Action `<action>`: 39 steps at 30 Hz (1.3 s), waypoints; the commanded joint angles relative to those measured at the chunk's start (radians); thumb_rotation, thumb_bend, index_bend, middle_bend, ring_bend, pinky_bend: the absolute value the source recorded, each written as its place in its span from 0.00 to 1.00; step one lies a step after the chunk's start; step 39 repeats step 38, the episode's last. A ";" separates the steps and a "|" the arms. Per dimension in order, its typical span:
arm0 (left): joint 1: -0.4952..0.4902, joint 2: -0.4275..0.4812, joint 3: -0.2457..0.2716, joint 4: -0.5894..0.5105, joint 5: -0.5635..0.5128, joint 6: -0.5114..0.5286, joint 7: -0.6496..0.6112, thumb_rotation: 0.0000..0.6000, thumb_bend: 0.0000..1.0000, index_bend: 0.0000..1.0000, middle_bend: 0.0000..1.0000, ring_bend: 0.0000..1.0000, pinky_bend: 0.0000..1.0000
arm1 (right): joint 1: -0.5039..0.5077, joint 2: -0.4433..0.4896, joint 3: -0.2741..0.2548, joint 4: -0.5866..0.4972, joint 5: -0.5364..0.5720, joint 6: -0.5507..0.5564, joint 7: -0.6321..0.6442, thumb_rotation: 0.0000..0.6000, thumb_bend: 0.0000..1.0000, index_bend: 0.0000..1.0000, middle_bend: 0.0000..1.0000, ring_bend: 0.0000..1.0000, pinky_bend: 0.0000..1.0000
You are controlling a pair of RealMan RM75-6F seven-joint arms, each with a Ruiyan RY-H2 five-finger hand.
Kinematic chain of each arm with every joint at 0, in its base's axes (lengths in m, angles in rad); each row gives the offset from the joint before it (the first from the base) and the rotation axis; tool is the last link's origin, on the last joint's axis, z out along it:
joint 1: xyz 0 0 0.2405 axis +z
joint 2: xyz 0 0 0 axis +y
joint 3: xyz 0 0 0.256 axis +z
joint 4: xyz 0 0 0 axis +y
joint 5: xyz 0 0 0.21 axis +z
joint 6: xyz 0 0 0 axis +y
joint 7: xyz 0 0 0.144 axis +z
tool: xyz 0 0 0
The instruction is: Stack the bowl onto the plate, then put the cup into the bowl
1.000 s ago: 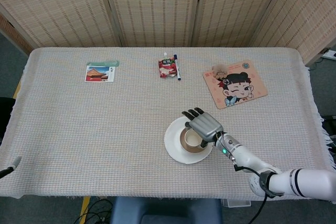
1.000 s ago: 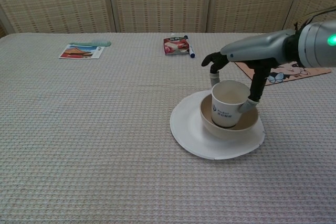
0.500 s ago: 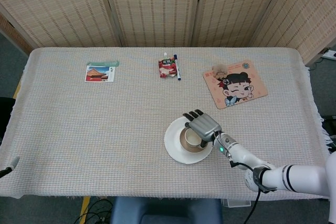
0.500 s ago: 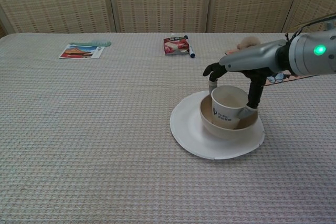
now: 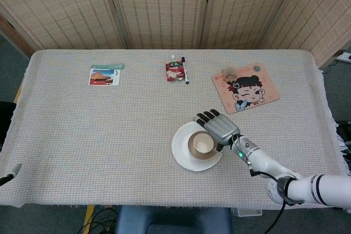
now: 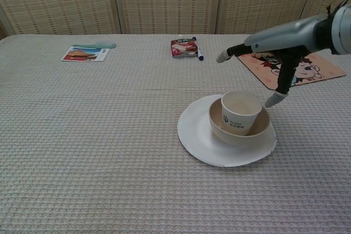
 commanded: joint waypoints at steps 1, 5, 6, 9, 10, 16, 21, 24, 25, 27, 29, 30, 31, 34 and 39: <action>-0.003 0.000 0.005 -0.007 0.003 -0.008 0.018 1.00 0.22 0.01 0.12 0.00 0.15 | -0.090 0.099 0.007 -0.082 -0.108 0.090 0.082 1.00 0.12 0.00 0.00 0.00 0.00; -0.019 0.003 0.012 -0.028 -0.002 -0.044 0.112 1.00 0.22 0.00 0.11 0.00 0.17 | -0.255 0.160 -0.025 -0.100 -0.272 0.227 0.236 1.00 0.10 0.00 0.00 0.00 0.00; -0.025 0.002 0.014 -0.035 -0.002 -0.056 0.125 1.00 0.22 0.00 0.11 0.00 0.18 | -0.313 0.166 -0.043 -0.084 -0.328 0.283 0.280 1.00 0.10 0.00 0.00 0.00 0.00; -0.036 0.001 0.022 -0.048 -0.007 -0.087 0.160 1.00 0.22 0.00 0.11 0.00 0.19 | -0.443 0.151 -0.082 -0.017 -0.429 0.432 0.338 1.00 0.09 0.00 0.00 0.00 0.00; -0.040 0.000 0.024 -0.055 -0.009 -0.097 0.172 1.00 0.22 0.00 0.11 0.00 0.19 | -0.495 0.138 -0.095 0.014 -0.459 0.495 0.355 1.00 0.09 0.00 0.00 0.00 0.00; -0.059 -0.006 0.036 -0.076 -0.001 -0.132 0.204 1.00 0.22 0.00 0.11 0.00 0.19 | -0.697 0.073 -0.116 0.152 -0.515 0.716 0.419 1.00 0.09 0.00 0.00 0.00 0.00; -0.073 -0.018 0.039 -0.075 -0.005 -0.157 0.220 1.00 0.22 0.00 0.11 0.00 0.19 | -0.800 0.018 -0.100 0.235 -0.518 0.817 0.431 1.00 0.09 0.00 0.00 0.00 0.00; -0.076 -0.021 0.040 -0.073 -0.006 -0.160 0.221 1.00 0.22 0.00 0.11 0.00 0.19 | -0.832 0.005 -0.093 0.263 -0.535 0.836 0.446 1.00 0.09 0.00 0.00 0.00 0.00; -0.077 -0.021 0.040 -0.072 -0.005 -0.159 0.221 1.00 0.22 0.00 0.11 0.00 0.19 | -0.839 0.006 -0.090 0.266 -0.541 0.836 0.445 1.00 0.09 0.00 0.00 0.00 0.00; -0.076 -0.022 0.041 -0.072 -0.001 -0.156 0.222 1.00 0.22 0.00 0.11 0.00 0.19 | -0.850 0.007 -0.080 0.267 -0.553 0.846 0.445 1.00 0.09 0.00 0.00 0.00 0.00; -0.077 -0.021 0.045 -0.073 0.004 -0.156 0.217 1.00 0.22 0.00 0.11 0.00 0.19 | -0.862 0.008 -0.072 0.265 -0.564 0.854 0.442 1.00 0.09 0.00 0.00 0.00 0.00; -0.077 -0.021 0.047 -0.073 0.006 -0.157 0.215 1.00 0.22 0.00 0.11 0.00 0.19 | -0.866 0.009 -0.070 0.263 -0.569 0.854 0.443 1.00 0.09 0.00 0.00 0.00 0.00; -0.078 -0.020 0.049 -0.073 0.009 -0.158 0.212 1.00 0.22 0.00 0.11 0.00 0.19 | -0.870 0.011 -0.067 0.259 -0.576 0.852 0.447 1.00 0.09 0.00 0.00 0.00 0.00; -0.079 -0.022 0.057 -0.070 0.015 -0.163 0.208 1.00 0.22 0.00 0.11 0.00 0.19 | -0.881 0.017 -0.060 0.249 -0.591 0.851 0.454 1.00 0.09 0.00 0.00 0.00 0.00; -0.083 -0.029 0.065 -0.068 0.017 -0.176 0.217 1.00 0.22 0.00 0.11 0.00 0.19 | -0.891 0.017 -0.041 0.250 -0.598 0.843 0.453 1.00 0.09 0.00 0.00 0.00 0.00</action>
